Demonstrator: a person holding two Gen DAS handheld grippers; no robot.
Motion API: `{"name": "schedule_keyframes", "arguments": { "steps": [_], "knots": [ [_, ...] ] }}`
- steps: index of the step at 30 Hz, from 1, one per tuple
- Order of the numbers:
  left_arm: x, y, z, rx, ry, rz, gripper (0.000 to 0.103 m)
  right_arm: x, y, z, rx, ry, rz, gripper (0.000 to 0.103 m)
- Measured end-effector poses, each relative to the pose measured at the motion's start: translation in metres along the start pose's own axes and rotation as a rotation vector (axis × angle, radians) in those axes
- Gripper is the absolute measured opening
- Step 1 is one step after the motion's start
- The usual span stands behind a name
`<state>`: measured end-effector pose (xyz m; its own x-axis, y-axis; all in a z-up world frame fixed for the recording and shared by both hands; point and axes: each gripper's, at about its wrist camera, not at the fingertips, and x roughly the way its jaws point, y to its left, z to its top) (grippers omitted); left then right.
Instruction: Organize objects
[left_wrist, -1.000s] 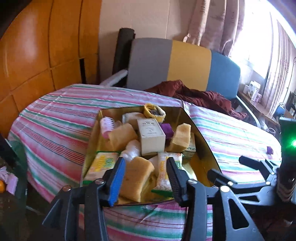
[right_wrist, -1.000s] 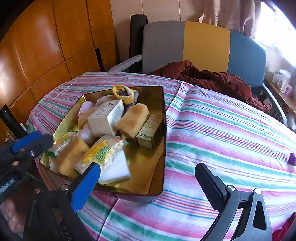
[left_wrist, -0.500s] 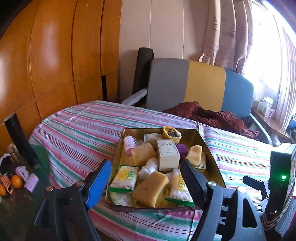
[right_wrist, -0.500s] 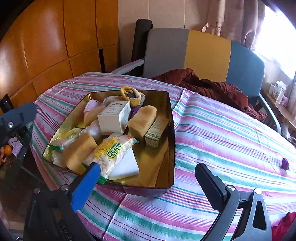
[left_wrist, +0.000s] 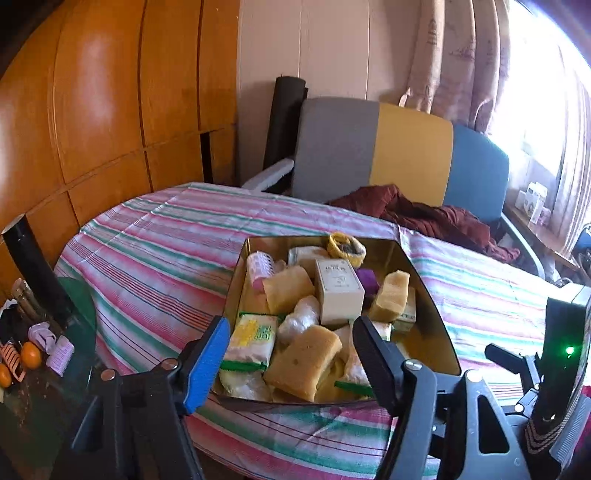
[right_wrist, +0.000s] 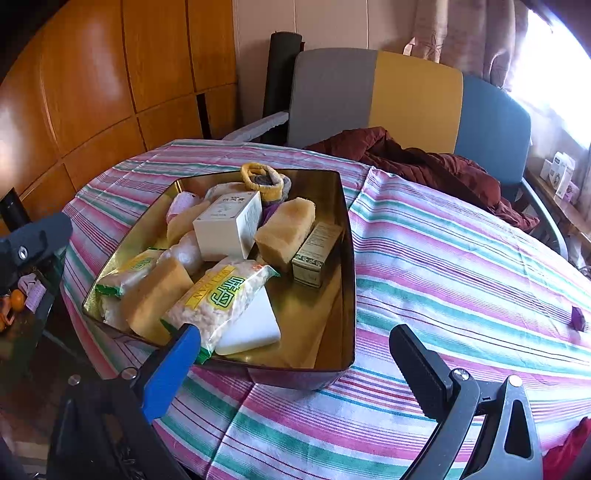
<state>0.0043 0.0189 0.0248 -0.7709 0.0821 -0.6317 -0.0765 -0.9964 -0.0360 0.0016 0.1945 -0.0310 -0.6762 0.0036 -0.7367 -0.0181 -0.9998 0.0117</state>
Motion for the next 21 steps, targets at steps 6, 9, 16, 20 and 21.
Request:
{"name": "schedule_keyframes", "arguments": {
  "steps": [6,9,16,20,21],
  "knots": [
    [0.009,-0.006,-0.004,0.033,0.029,-0.017,0.07,0.004,-0.004,-0.001,0.005,0.006,-0.005,0.103],
    [0.009,-0.004,-0.006,0.019,0.027,-0.03,0.07,0.004,-0.004,0.0,0.006,0.003,-0.008,0.103],
    [0.012,0.002,-0.004,0.007,0.017,-0.016,0.07,0.005,-0.002,0.001,-0.008,-0.001,-0.015,0.103],
    [0.014,0.003,-0.004,0.01,0.022,-0.022,0.069,0.005,-0.001,0.002,-0.01,-0.004,-0.02,0.103],
    [0.015,0.003,-0.003,0.013,0.023,-0.017,0.069,0.006,-0.002,0.002,-0.009,-0.007,-0.023,0.103]
  ]
}}
